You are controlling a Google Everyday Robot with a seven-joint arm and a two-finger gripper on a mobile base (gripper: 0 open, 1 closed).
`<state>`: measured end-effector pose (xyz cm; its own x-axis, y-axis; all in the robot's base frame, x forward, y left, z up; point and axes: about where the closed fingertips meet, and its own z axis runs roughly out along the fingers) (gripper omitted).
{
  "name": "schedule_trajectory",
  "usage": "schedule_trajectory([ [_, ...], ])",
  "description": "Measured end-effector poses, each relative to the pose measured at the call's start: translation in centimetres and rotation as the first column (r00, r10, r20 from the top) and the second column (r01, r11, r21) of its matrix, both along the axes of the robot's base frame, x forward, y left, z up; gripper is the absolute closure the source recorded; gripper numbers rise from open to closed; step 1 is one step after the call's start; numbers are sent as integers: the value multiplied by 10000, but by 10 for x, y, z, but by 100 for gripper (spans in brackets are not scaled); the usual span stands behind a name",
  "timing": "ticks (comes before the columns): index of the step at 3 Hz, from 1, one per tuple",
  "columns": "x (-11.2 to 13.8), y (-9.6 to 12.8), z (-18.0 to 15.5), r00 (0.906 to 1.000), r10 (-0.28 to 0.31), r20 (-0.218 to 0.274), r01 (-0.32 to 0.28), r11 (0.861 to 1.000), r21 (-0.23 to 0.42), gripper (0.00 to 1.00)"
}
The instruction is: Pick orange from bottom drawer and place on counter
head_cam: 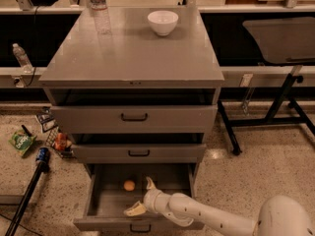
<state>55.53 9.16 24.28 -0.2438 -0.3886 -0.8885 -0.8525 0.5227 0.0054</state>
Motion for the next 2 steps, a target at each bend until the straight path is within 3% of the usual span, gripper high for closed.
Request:
schedule_trajectory([
  [1, -1, -27, 8, 9989, -432, 162, 427, 9987, 266, 0],
  [2, -14, -76, 37, 9884, -1234, 889, 1186, 9913, 575, 19],
])
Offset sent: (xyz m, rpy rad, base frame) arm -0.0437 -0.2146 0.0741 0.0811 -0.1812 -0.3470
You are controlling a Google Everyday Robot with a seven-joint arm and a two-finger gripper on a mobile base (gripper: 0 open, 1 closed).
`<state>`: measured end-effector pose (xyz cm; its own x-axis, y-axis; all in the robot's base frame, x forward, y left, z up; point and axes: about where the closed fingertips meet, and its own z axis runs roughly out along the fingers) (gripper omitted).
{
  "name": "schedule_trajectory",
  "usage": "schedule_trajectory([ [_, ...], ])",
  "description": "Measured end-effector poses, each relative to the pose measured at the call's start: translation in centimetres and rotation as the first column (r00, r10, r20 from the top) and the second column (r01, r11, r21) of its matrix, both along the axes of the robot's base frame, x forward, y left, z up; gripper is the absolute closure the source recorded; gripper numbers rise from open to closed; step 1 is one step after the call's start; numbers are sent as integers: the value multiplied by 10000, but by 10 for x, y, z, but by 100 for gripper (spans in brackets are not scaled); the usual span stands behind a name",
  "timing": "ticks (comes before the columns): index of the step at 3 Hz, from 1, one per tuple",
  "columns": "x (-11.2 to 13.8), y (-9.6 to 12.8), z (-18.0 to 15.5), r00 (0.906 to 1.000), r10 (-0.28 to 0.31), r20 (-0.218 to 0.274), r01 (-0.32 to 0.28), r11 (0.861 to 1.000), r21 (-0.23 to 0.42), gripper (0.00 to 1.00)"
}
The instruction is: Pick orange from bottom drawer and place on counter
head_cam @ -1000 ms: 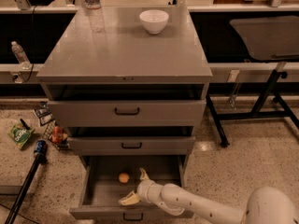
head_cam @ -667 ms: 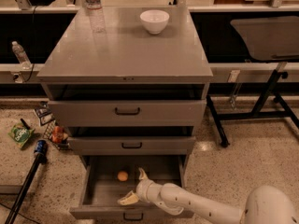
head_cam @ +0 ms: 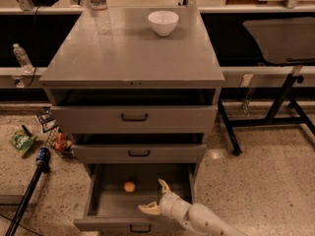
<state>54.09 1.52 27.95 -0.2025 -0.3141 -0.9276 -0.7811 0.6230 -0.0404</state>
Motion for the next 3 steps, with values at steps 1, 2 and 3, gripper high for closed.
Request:
schedule_trajectory([
  [1, -30, -45, 28, 9952, -612, 761, 621, 9980, -97, 42],
  [2, -84, -55, 57, 9793, -1006, 1759, 1079, 9937, -319, 65],
  [3, -114, -69, 64, 9727, -1436, 1826, 1496, 9885, -199, 69],
])
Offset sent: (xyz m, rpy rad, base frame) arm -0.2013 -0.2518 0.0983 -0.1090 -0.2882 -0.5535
